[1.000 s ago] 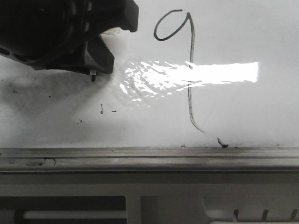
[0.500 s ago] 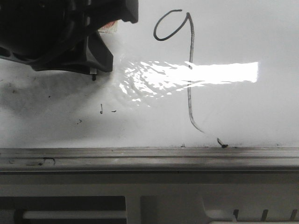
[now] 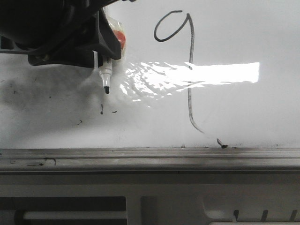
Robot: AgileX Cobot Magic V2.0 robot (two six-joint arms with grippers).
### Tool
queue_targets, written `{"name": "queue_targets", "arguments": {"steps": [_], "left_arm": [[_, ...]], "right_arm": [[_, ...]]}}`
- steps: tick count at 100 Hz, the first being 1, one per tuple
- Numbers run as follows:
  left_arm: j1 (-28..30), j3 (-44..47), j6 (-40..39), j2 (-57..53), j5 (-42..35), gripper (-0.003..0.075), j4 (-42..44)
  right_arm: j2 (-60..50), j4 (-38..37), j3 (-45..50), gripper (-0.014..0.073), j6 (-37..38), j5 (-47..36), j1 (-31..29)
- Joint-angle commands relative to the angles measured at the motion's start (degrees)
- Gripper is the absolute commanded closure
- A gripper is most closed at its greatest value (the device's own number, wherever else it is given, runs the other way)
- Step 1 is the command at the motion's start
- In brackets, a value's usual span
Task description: Write number 9 on whiteboard
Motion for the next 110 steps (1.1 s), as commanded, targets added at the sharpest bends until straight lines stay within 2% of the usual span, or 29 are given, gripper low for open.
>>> {"name": "queue_targets", "arguments": {"steps": [1,9,24,37,47,54,61,76,89,110], "left_arm": [[2.11,-0.40,-0.26,0.52,-8.90,0.0412,-1.31],[2.11,-0.55,-0.26,0.41,-8.31,0.0379,-1.31],[1.64,-1.05,-0.26,-1.04,-1.79,0.0209,-1.31],[-2.17,-0.78,1.46,-5.83,-2.24,0.0190,-1.31],[-8.01,1.18,5.73,-11.71,-6.02,0.0258,-1.31],[-12.36,3.78,8.97,-16.92,-7.64,0.0349,-1.31],[-16.41,6.75,11.37,-22.19,-7.60,0.0460,-1.31],[-23.38,13.16,11.38,-31.78,-7.36,0.0741,-1.31],[-26.76,17.06,11.38,-37.93,-7.24,0.0739,-1.31],[-27.23,18.62,11.38,-40.33,-7.34,0.0739,-1.31]], "right_arm": [[-0.13,0.57,-1.41,0.0659,-0.17,-4.05,-0.30],[-0.13,0.57,-1.41,0.0659,-0.17,-4.05,-0.30],[-0.13,0.36,-1.41,0.0659,-0.17,-4.05,-0.30],[-1.40,-0.95,-0.97,0.0659,-0.17,-3.65,-0.30],[-4.75,-1.23,1.47,0.0657,-0.17,-3.78,-0.41],[-8.28,-2.11,4.69,0.0656,-0.17,-3.98,-0.83],[-11.95,-3.65,8.83,0.0656,-0.17,-5.03,-1.49],[-19.98,-5.33,16.19,0.0657,-0.17,-5.68,-2.24],[-23.67,-5.33,18.70,0.0657,-0.17,-5.32,-2.24],[-24.10,-5.33,19.83,0.0657,-0.17,-4.47,-2.24]]}}
